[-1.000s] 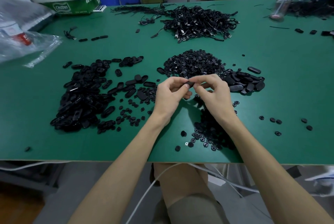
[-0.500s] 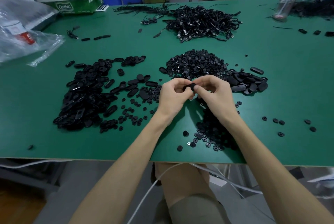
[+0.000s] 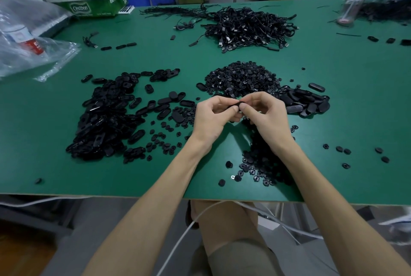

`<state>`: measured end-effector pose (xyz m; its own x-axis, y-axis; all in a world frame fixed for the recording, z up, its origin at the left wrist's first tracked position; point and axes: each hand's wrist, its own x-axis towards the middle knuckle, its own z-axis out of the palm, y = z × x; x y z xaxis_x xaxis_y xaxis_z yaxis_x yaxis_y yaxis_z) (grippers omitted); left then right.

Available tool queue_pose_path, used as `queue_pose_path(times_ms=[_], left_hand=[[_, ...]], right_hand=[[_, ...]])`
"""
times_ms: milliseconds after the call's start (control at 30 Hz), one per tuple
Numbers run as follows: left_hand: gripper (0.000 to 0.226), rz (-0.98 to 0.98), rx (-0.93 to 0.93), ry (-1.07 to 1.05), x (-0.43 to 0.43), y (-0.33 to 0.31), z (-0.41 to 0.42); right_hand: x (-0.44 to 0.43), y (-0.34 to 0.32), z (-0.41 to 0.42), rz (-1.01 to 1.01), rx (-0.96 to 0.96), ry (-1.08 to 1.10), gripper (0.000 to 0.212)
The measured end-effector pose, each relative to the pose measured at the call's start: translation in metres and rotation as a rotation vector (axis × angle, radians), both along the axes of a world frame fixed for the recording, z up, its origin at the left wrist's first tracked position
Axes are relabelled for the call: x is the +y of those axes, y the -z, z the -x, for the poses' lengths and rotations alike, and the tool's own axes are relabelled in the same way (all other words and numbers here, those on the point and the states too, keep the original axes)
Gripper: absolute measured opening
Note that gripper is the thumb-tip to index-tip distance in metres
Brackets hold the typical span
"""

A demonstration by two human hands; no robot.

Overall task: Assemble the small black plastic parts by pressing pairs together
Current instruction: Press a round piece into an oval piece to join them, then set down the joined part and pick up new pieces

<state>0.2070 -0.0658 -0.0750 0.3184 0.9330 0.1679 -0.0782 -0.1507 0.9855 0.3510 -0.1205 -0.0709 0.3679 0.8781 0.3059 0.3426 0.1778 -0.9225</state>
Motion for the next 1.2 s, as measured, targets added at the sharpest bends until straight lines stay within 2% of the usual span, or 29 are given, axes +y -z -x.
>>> queue_pose_path(times_ms=[200,333,433,533,600,667,800,933,1000,1100,1200], left_hand=[[0.013,-0.056,0.065,-0.001,-0.002,0.001,-0.003],[0.019,-0.214,0.304,-0.058,0.0,-0.014,0.002],[0.032,-0.34,0.58,-0.207,0.013,-0.029,0.033],[0.04,-0.398,1.035,-0.333,0.036,-0.04,0.085],[0.033,-0.355,1.323,-0.368,0.049,-0.045,0.119],[0.03,-0.313,1.499,-0.366,0.055,-0.051,0.145],[0.032,-0.254,1.532,-0.31,0.055,-0.049,0.161],[0.014,-0.292,1.494,-0.345,0.053,-0.045,0.157],[0.013,-0.316,1.478,-0.363,0.052,-0.045,0.157],[0.016,-0.384,1.44,-0.43,0.051,-0.04,0.159],[0.02,-0.475,1.438,-0.529,0.053,-0.035,0.16]], right_hand=[[-0.002,-0.003,-0.002,-0.008,0.087,-0.046,0.017],[-0.003,-0.007,-0.01,-0.057,0.315,0.07,0.017],[0.0,-0.008,-0.023,-0.102,0.545,0.307,0.018],[0.003,-0.007,-0.034,-0.129,0.713,0.497,0.019],[0.005,-0.007,-0.035,-0.152,0.758,0.562,0.021],[0.006,-0.006,-0.034,-0.161,0.715,0.595,0.025],[0.007,-0.003,-0.033,-0.124,0.623,0.578,0.035],[0.006,-0.001,-0.032,-0.088,0.533,0.539,0.052],[0.003,-0.003,-0.028,-0.09,0.466,0.499,0.055],[0.0,-0.006,-0.022,-0.07,0.358,0.397,0.046],[0.0,-0.007,-0.015,0.014,0.117,0.25,0.032]])
